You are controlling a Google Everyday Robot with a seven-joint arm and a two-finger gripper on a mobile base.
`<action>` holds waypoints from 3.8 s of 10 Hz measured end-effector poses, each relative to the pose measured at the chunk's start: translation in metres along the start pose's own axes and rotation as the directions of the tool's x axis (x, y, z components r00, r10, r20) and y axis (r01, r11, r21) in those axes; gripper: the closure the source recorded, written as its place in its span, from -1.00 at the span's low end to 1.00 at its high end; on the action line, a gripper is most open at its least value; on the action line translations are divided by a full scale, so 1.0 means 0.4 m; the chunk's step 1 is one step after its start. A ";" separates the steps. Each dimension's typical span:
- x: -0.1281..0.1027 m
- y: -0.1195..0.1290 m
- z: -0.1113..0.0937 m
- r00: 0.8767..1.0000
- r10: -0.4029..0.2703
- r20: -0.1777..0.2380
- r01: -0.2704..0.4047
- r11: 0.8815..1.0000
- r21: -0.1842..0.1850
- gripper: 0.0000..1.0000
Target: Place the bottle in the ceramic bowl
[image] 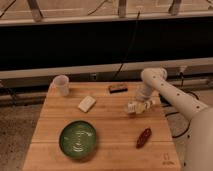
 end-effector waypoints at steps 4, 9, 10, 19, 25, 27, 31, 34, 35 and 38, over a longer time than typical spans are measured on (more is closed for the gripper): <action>-0.038 0.018 -0.042 0.999 -0.031 -0.023 0.031 0.999 -0.011 0.95; -0.147 0.048 -0.122 0.995 -0.082 -0.049 0.082 0.996 -0.018 0.95; -0.169 0.053 -0.133 0.994 -0.092 -0.052 0.091 0.996 -0.018 0.95; -0.351 0.134 -0.166 0.975 -0.203 -0.093 0.200 0.979 -0.038 0.95; -0.486 0.194 -0.168 0.956 -0.269 -0.120 0.264 0.963 -0.052 0.95; -0.544 0.227 -0.155 0.943 -0.308 -0.129 0.302 0.951 -0.065 0.95; -0.631 0.277 -0.130 0.913 -0.382 -0.141 0.373 0.924 -0.086 0.95; -0.696 0.301 -0.102 0.885 -0.442 -0.145 0.430 0.896 -0.107 0.95; -0.738 0.319 -0.085 0.865 -0.481 -0.145 0.468 0.876 -0.118 0.95; -0.774 0.345 -0.062 0.825 -0.546 -0.143 0.532 0.837 -0.127 0.95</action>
